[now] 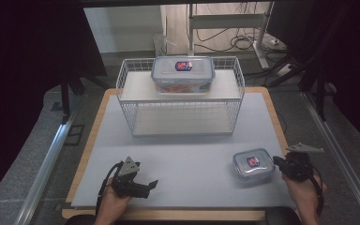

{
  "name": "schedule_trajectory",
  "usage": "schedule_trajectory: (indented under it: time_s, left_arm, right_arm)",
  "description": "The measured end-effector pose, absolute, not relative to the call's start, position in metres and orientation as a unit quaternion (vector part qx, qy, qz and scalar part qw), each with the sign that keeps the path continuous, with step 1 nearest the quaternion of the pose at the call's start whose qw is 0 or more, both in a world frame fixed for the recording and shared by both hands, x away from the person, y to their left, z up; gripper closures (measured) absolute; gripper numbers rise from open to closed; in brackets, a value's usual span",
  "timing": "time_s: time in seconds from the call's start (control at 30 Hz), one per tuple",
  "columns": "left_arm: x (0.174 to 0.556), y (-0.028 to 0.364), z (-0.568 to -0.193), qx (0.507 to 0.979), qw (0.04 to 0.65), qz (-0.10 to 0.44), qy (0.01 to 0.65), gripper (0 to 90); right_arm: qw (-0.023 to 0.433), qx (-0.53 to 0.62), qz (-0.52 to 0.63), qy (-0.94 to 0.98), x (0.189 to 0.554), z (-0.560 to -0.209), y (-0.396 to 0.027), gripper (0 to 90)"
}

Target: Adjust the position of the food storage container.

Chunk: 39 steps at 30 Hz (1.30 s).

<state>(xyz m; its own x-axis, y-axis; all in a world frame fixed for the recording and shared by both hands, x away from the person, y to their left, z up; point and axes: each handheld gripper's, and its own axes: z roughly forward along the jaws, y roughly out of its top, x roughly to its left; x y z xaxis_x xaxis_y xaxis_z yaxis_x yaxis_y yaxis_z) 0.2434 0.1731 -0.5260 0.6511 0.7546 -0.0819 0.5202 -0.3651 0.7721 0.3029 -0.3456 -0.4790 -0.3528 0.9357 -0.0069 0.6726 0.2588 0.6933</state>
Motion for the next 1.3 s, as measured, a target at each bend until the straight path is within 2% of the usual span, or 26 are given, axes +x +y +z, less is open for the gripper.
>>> schedule_trajectory:
  time_s: [1.3]
  left_arm:
    - [0.246,0.169,-0.528,0.818,0.401,0.13,0.391,4.4]
  right_arm:
    - [0.067,0.407,0.36,0.837,0.293,-0.492,-0.241,90.0]
